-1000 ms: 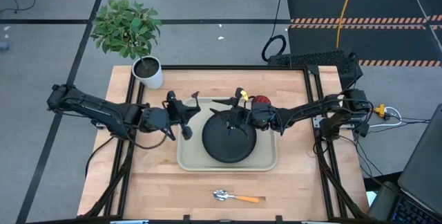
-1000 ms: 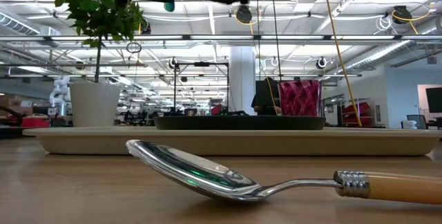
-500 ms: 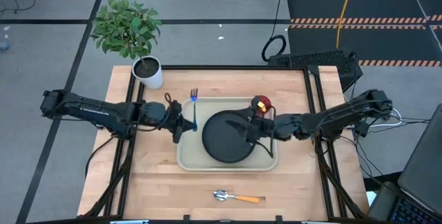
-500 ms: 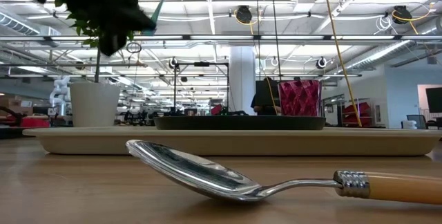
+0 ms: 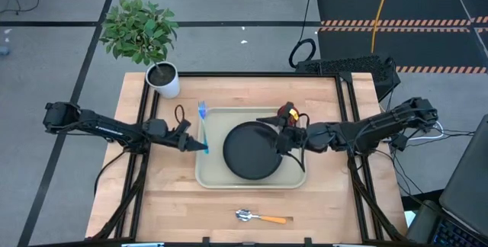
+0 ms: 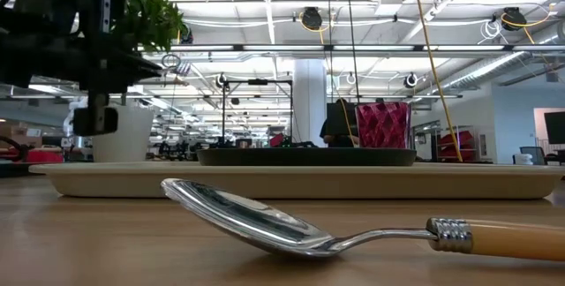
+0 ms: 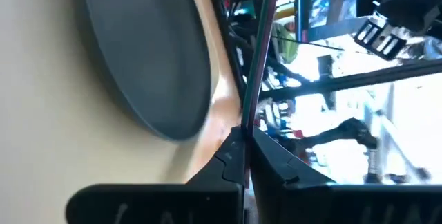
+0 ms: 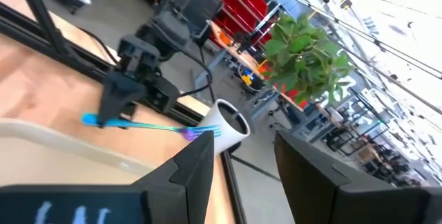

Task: Pick and place plate/cup/fork/spoon on tray
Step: Put the blue fork on the gray tray to the left of the black plate

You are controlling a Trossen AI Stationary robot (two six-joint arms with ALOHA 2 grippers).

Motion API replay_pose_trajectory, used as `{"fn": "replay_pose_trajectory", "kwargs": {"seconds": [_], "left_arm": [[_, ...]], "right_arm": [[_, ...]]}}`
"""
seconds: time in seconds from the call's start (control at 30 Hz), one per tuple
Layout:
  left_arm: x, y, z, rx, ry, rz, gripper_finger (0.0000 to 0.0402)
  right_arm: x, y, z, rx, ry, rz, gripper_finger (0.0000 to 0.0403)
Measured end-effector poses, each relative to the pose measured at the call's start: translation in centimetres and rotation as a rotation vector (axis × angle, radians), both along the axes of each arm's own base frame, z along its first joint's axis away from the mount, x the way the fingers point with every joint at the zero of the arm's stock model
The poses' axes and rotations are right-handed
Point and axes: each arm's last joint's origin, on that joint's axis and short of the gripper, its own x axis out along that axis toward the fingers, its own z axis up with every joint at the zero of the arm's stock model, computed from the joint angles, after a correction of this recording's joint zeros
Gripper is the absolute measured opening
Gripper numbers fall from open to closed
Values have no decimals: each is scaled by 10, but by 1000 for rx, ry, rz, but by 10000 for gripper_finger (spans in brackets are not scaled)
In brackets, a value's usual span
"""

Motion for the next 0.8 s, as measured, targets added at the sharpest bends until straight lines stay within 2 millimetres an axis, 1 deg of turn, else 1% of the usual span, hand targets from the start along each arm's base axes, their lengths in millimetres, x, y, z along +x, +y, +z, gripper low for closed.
{"fn": "replay_pose_trajectory", "kwargs": {"seconds": [0.07, 0.17, 0.33, 0.6, 0.7, 0.8], "left_arm": [[-1, -1, -1, -73, 28, -23, 8], [-2, -2, -8, -172, 119, -51, 14], [-6, -2, -20, -269, 283, -36, 6], [-10, 4, -29, -303, 379, 30, 6], [-10, 6, -29, -327, 391, 46, 6], [-6, 5, -25, -363, 411, 25, 9]], "right_arm": [[1, -5, 0, -1, 2, -18, 148], [2, -12, 0, -8, 5, -40, 148], [3, -22, -3, -30, 40, -75, 148], [4, -41, -10, -37, 113, -138, 148], [3, -48, -13, -16, 133, -164, 148], [3, -54, -14, 1, 138, -188, 148]]}}
